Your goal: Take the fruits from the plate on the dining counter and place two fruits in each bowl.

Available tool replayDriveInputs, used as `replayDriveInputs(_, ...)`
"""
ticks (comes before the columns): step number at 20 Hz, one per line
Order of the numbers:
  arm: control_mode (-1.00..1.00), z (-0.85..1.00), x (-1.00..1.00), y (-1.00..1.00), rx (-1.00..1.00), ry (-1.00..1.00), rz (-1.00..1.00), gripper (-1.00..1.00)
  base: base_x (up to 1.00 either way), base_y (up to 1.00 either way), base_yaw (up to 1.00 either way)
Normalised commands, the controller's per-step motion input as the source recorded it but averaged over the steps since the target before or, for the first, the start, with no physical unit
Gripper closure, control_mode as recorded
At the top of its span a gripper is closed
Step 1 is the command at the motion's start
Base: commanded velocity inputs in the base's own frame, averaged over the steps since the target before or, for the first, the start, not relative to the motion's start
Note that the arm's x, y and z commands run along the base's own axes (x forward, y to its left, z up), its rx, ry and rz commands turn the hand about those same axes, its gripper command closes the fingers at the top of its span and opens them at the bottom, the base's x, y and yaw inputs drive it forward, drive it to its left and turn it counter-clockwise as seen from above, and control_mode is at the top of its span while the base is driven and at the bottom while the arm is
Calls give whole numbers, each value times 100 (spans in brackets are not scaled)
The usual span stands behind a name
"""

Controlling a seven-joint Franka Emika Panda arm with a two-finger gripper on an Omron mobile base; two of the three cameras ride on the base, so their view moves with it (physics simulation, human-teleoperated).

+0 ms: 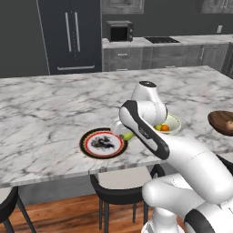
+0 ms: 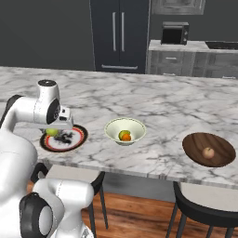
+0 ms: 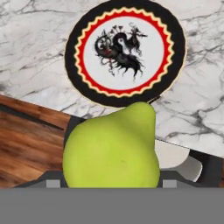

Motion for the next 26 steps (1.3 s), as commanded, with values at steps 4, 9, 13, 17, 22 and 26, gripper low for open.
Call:
replayDriveInputs(4, 100, 0, 0, 0, 0, 0, 0, 100, -43, -38, -2)
replayDriveInputs(9, 100, 0, 0, 0, 0, 0, 0, 100, -45, -63, -19)
replayDriveInputs(13, 100, 0, 0, 0, 0, 0, 0, 100, -15, -100, -28)
replayDriveInputs(17, 100, 0, 0, 0, 0, 0, 0, 100, -13, -100, -32)
replayDriveInputs(22, 100, 0, 0, 0, 0, 0, 0, 100, -2, -100, -21)
replayDriveInputs(26, 100, 0, 0, 0, 0, 0, 0, 100, 6, -91, 8)
